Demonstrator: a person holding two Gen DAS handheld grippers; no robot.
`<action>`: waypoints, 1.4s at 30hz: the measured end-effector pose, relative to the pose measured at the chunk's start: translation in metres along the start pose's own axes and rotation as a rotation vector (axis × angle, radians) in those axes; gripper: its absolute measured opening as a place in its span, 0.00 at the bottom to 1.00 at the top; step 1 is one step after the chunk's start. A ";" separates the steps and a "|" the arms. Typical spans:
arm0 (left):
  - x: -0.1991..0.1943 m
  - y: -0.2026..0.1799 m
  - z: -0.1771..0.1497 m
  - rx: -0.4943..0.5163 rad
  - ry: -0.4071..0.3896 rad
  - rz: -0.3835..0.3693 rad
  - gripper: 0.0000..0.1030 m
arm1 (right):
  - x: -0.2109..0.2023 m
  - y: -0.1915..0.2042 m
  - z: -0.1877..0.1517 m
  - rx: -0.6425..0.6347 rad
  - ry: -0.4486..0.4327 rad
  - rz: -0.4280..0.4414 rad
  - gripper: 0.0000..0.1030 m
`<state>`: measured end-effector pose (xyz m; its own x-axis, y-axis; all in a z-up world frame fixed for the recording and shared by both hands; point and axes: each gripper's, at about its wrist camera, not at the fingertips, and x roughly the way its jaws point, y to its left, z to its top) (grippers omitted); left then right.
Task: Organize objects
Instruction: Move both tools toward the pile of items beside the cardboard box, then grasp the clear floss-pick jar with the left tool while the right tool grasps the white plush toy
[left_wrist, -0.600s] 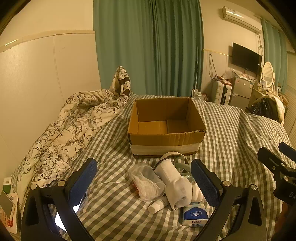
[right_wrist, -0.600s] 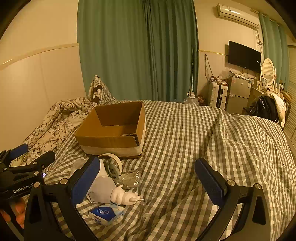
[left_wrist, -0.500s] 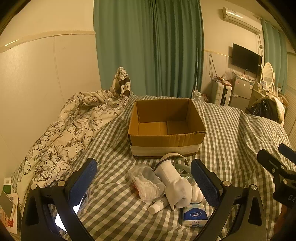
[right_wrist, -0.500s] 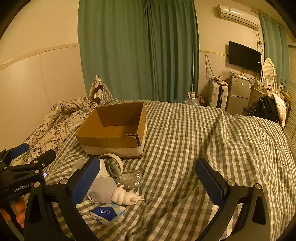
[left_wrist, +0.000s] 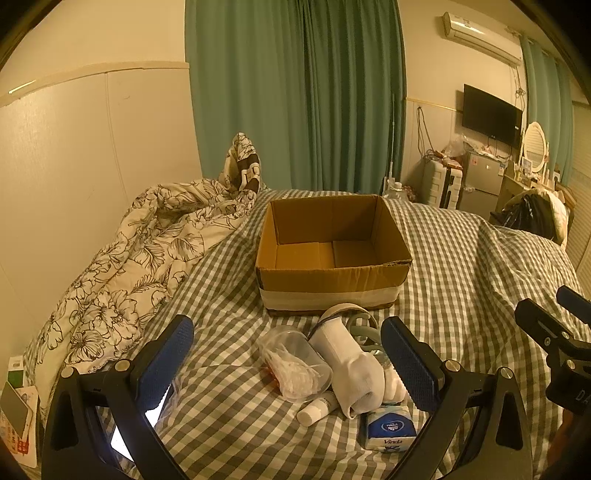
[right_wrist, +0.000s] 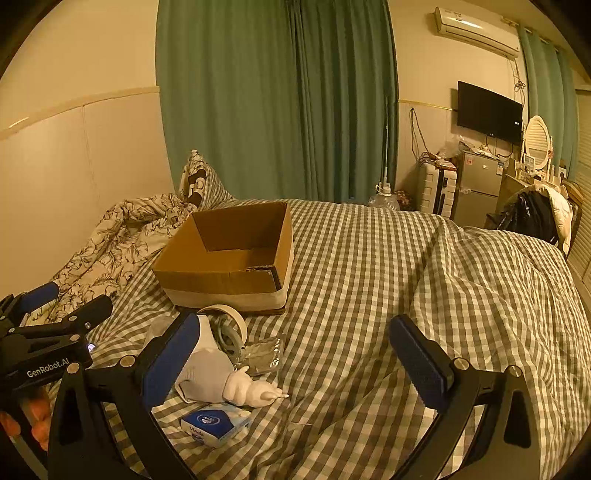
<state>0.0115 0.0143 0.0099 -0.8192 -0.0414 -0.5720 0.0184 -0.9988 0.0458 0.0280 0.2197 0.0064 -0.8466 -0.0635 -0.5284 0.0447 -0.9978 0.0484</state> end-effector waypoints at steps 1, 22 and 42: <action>0.000 0.000 0.000 -0.001 0.002 0.001 1.00 | 0.000 0.001 0.000 -0.002 0.001 -0.001 1.00; 0.105 0.003 -0.014 0.048 0.256 0.083 1.00 | 0.091 0.016 0.003 -0.214 0.240 0.056 0.99; 0.162 -0.009 -0.048 0.076 0.519 -0.055 0.71 | 0.185 0.039 -0.095 -0.202 0.618 0.224 0.77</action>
<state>-0.0933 0.0151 -0.1225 -0.4260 -0.0155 -0.9046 -0.0741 -0.9959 0.0520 -0.0760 0.1672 -0.1699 -0.3504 -0.2073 -0.9134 0.3324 -0.9392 0.0857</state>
